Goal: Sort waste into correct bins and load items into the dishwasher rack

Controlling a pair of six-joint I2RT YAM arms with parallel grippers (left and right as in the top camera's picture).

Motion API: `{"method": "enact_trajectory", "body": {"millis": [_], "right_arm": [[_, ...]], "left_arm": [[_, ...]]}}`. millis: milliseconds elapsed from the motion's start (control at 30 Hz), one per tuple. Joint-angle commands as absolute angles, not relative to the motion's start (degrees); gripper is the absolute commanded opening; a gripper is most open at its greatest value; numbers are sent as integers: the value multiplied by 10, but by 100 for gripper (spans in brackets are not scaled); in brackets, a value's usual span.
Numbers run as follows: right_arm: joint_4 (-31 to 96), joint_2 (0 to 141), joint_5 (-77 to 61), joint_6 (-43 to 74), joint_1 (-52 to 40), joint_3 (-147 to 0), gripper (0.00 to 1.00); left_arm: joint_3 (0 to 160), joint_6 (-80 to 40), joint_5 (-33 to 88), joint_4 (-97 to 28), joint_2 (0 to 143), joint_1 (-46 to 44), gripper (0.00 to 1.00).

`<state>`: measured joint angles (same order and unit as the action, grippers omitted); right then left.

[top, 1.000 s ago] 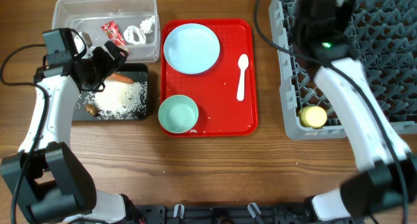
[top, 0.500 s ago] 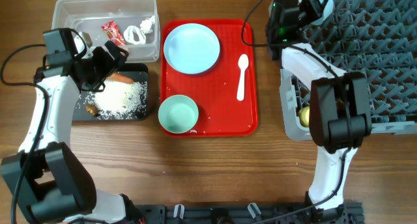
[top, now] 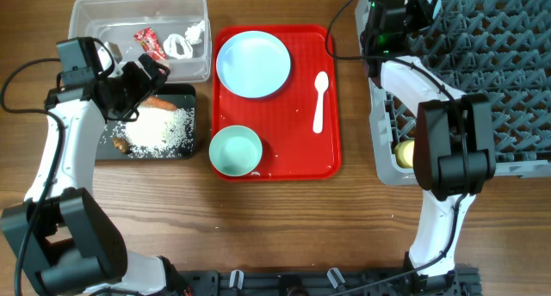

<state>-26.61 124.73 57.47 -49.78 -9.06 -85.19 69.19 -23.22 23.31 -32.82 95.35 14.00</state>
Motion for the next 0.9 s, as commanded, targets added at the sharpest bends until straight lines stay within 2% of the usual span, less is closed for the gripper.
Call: {"method": "enact_trajectory", "body": {"millis": [0, 367, 567, 667, 800, 867], "right_arm": [[-261, 1260, 552, -464, -91, -855, 10], [-257, 1261, 570, -481, -127, -855, 35], [-256, 1261, 581, -480, -160, -855, 40], [-260, 1261, 601, -473, -167, -855, 45], [-284, 1246, 637, -397, -170, -855, 45], [-282, 1220, 630, -360, -177, -855, 70]], "left_arm": [[690, -229, 237, -326, 945, 142, 100], [690, -230, 237, -326, 945, 142, 100], [690, -229, 237, -326, 945, 142, 100], [690, -229, 237, -326, 945, 142, 100], [690, -229, 237, -326, 945, 142, 100], [690, -230, 237, -326, 945, 142, 100]]}}
